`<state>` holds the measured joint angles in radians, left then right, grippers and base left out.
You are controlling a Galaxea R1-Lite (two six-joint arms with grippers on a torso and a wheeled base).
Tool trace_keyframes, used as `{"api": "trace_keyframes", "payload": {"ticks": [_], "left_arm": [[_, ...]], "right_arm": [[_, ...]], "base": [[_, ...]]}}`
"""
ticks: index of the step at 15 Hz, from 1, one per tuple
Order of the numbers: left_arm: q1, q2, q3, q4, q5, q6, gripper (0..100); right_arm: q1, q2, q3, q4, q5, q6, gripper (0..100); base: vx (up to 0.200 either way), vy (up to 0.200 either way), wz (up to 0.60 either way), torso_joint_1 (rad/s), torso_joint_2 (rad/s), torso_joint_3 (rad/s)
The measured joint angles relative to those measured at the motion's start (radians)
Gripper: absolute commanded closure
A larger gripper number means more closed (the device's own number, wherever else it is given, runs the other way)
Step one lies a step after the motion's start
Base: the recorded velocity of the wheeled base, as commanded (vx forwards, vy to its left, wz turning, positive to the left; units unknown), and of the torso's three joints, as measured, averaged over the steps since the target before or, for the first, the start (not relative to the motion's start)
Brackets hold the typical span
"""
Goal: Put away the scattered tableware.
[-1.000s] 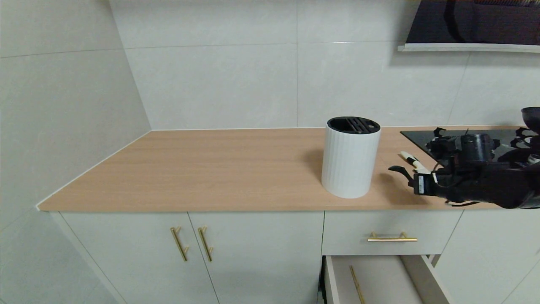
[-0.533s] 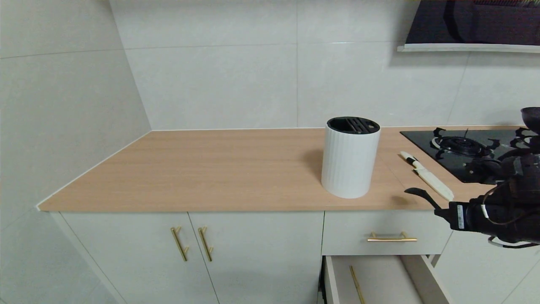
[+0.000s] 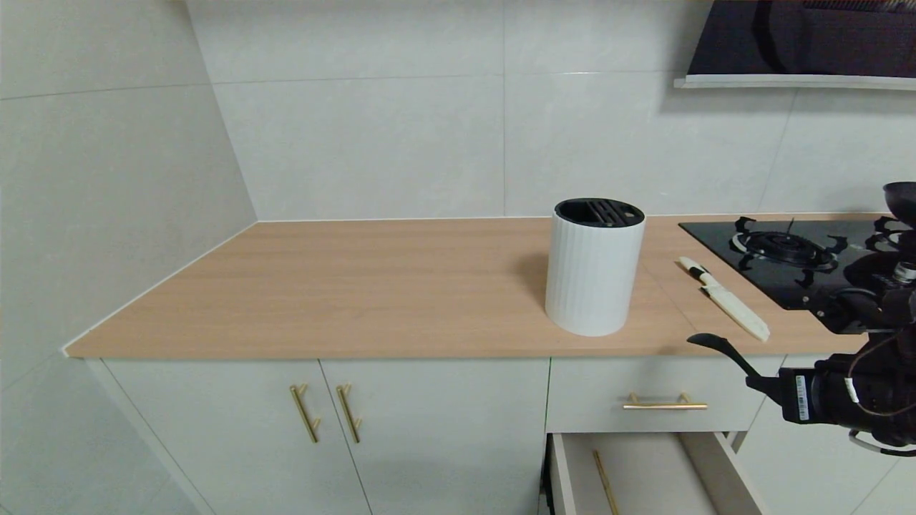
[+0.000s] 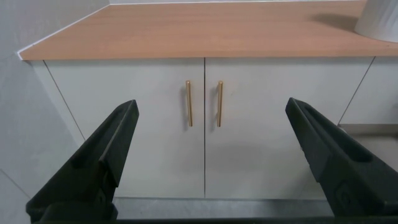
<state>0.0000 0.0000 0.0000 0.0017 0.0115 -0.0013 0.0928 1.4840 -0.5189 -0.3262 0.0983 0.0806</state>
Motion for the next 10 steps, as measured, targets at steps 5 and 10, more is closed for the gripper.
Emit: {"api": "trace_keyframes", "payload": {"ticks": [5,10], "left_arm": [[0.000,0.000,0.000,0.000,0.000,0.000,0],[0.000,0.000,0.000,0.000,0.000,0.000,0]], "right_arm": [[0.001,-0.002,0.019,0.000,0.021,-0.022,100],[0.017,0.012,0.027,-0.001,0.020,-0.022,100]], "base": [[0.000,0.000,0.00,-0.092,0.20,0.121],[0.000,0.000,0.00,-0.200,0.49,0.282]]}}
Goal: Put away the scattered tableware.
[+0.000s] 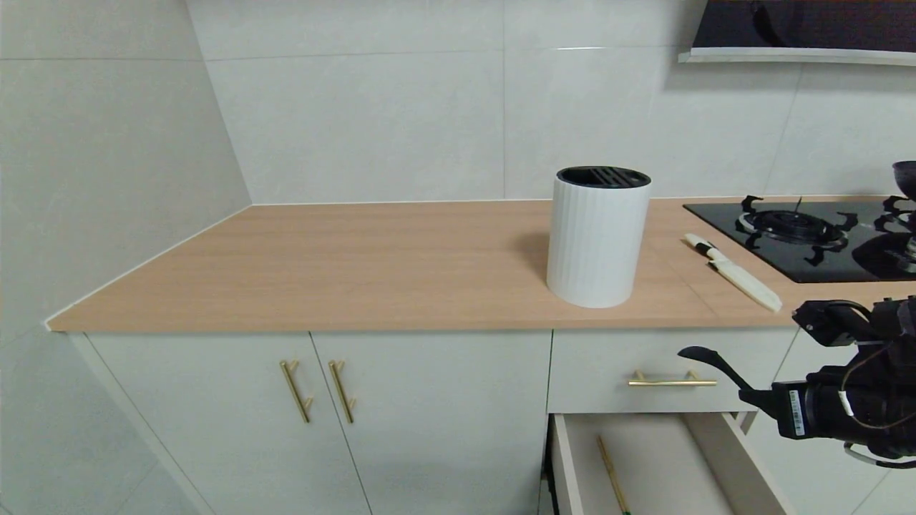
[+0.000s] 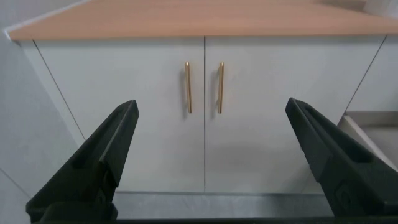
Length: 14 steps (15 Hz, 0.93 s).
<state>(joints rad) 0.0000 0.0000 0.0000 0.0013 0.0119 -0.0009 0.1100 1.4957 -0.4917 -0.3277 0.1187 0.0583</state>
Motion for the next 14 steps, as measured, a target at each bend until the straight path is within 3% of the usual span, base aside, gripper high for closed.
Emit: {"api": "trace_keyframes", "payload": {"ticks": [14], "left_arm": [[0.000,0.000,0.000,0.000,0.000,0.000,0]], "right_arm": [[0.003,0.082,0.001,-0.002,-0.003,0.000,100]], "base": [[0.000,0.000,0.00,-0.158,0.46,0.306]]}}
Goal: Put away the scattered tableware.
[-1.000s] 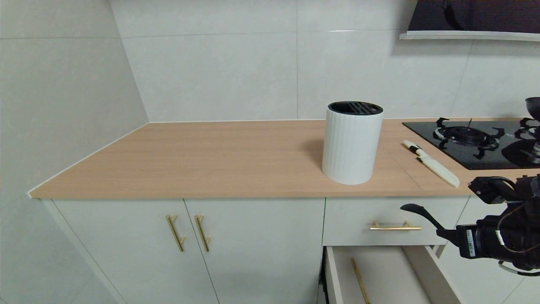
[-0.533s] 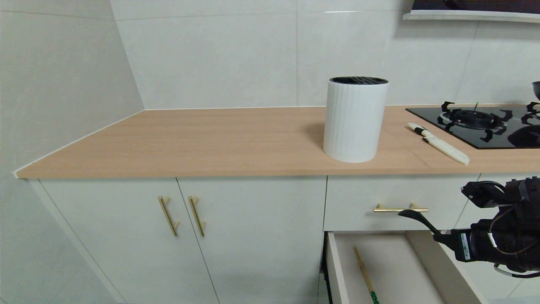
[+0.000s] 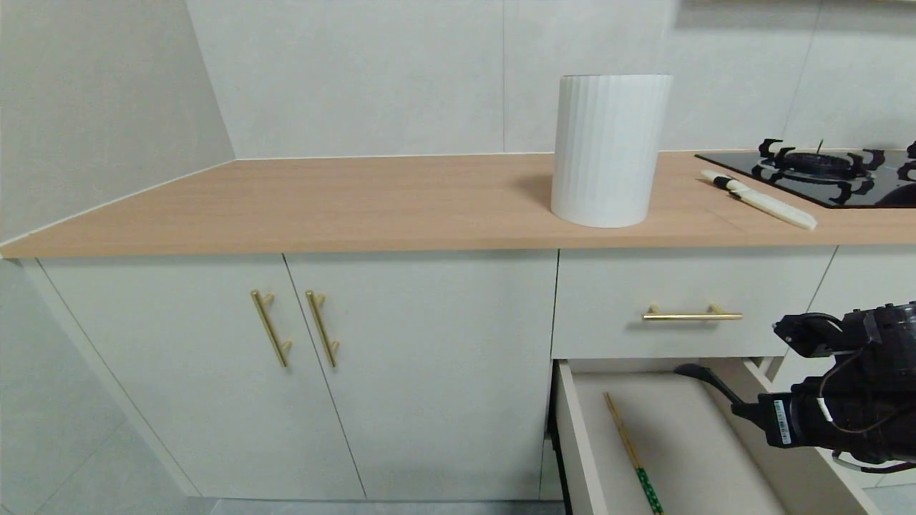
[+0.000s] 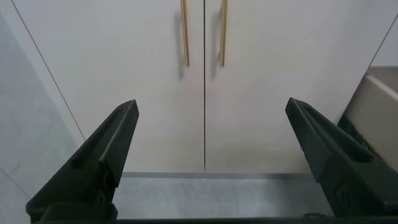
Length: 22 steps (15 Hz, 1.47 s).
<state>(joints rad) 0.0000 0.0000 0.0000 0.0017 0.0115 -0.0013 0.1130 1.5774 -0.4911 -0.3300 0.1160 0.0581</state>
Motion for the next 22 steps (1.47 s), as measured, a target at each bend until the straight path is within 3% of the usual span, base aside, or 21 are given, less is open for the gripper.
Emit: {"api": "trace_keyframes", "payload": {"ticks": [12,18,22], "left_arm": [[0.000,0.000,0.000,0.000,0.000,0.000,0],[0.000,0.000,0.000,0.000,0.000,0.000,0],[0.000,0.000,0.000,0.000,0.000,0.000,0]], "right_arm": [[0.021,0.090,-0.016,-0.023,-0.033,0.006,100],[0.033,0.451,-0.025,-0.321,-0.167,0.065,100],[0.042,0.615,-0.019,-0.392,-0.205,0.074,100]], "base": [[0.000,0.000,0.00,-0.010,0.06,0.039],[0.000,0.000,0.00,0.000,0.00,0.000],[0.000,0.000,0.00,0.000,0.00,0.000]]}}
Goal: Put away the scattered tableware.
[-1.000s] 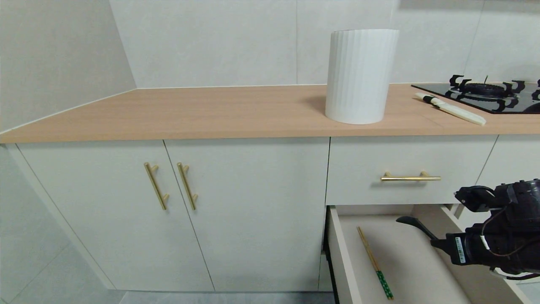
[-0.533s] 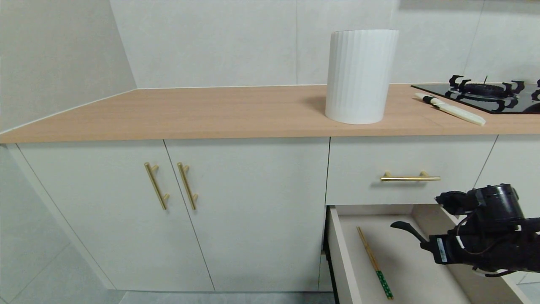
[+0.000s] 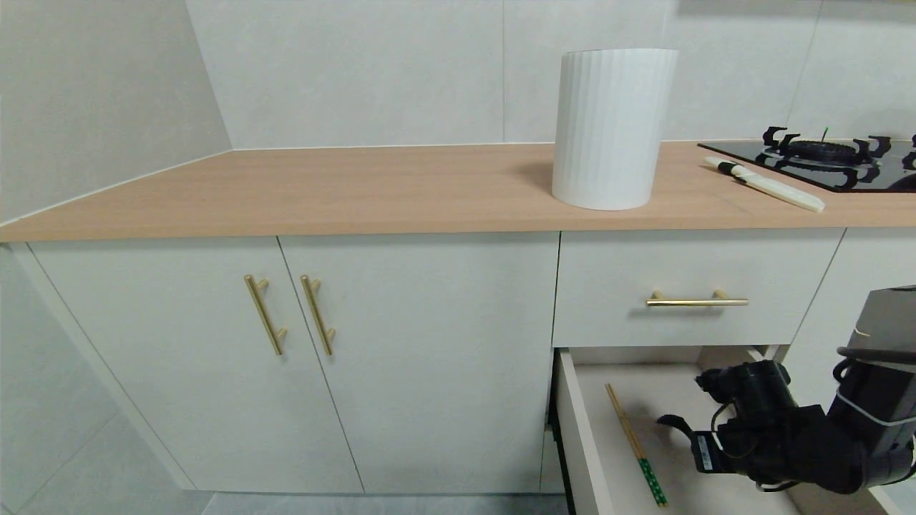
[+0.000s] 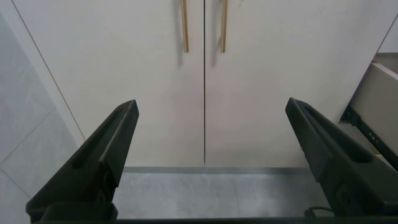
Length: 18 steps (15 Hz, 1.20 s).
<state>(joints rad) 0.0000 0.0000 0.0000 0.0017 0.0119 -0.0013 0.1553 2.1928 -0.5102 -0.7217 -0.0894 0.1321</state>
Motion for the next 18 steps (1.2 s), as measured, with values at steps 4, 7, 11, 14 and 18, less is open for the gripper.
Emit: {"api": "trace_keyframes", "payload": {"ticks": [4,7,11,14,18], "left_arm": [[0.000,0.000,0.000,0.000,0.000,0.000,0],[0.000,0.000,0.000,0.000,0.000,0.000,0],[0.000,0.000,0.000,0.000,0.000,0.000,0],[0.000,0.000,0.000,0.000,0.000,0.000,0],[0.000,0.000,0.000,0.000,0.000,0.000,0]], "right_arm": [[0.002,0.072,-0.005,-0.065,-0.009,0.001,100],[0.002,0.103,-0.004,-0.107,-0.038,0.003,100],[0.001,0.114,-0.004,-0.108,-0.039,0.006,100],[0.001,0.116,-0.004,-0.108,-0.039,0.010,0],[0.001,0.113,-0.003,-0.109,-0.040,0.011,0]], "base": [[0.000,0.000,0.00,0.000,0.00,0.000],[0.000,0.000,0.00,0.000,0.00,0.000],[0.000,0.000,0.00,0.000,0.00,0.000],[0.000,0.000,0.00,0.000,0.00,0.000],[0.000,0.000,0.00,0.000,0.00,0.000]]}}
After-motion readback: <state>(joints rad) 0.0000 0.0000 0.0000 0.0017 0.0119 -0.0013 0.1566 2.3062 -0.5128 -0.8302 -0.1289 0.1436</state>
